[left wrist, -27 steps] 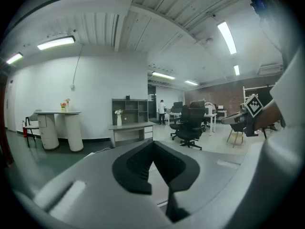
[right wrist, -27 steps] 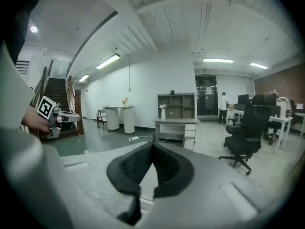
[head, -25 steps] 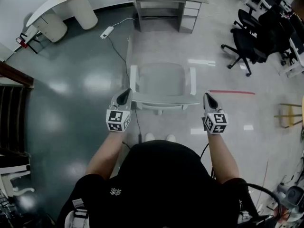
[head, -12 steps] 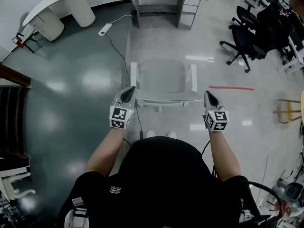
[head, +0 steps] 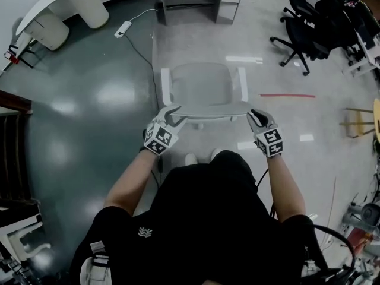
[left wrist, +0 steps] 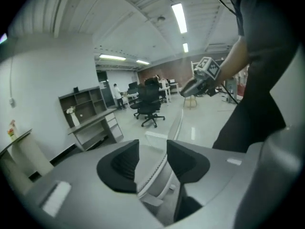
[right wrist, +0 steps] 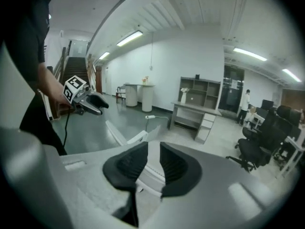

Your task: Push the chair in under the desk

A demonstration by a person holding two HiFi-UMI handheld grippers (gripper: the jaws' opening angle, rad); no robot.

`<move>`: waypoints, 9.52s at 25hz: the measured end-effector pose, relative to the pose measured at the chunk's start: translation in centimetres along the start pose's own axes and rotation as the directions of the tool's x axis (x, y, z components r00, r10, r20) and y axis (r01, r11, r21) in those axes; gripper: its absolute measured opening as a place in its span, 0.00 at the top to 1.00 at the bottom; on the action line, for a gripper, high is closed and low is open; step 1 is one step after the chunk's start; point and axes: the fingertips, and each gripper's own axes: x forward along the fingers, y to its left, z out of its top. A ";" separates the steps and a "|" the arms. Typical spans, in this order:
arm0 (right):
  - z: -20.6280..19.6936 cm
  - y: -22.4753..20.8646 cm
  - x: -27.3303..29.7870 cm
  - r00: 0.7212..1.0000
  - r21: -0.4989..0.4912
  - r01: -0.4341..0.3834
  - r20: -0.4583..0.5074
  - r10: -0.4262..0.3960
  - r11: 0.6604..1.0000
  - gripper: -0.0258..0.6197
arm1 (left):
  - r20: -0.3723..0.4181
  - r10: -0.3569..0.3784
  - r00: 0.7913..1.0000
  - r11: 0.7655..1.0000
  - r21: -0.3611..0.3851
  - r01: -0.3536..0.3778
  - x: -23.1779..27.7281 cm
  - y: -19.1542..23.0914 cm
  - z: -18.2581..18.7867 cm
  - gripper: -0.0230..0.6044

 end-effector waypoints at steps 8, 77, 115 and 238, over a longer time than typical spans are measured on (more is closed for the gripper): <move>-4.2 2.9 3.1 0.965 -0.243 -0.175 -0.234 0.117 0.954 0.60 | -0.136 -0.096 0.986 0.989 0.098 0.110 3.6 -2.7 -2.7 0.63; 0.4 -14.5 30.2 0.851 -0.395 -0.398 -0.496 0.172 0.828 0.73 | -0.462 -0.183 0.868 0.954 0.129 0.270 25.1 20.8 -4.9 0.72; 12.5 -34.0 53.8 0.840 -0.373 -0.421 -0.504 0.200 0.827 0.73 | -0.541 -0.196 0.818 0.954 0.087 0.287 43.0 47.6 -2.7 0.72; 40.1 -65.7 90.9 0.858 0.019 -0.473 -0.218 0.466 0.881 0.68 | -0.424 -0.235 0.875 0.972 -0.109 0.208 71.0 92.4 6.8 0.67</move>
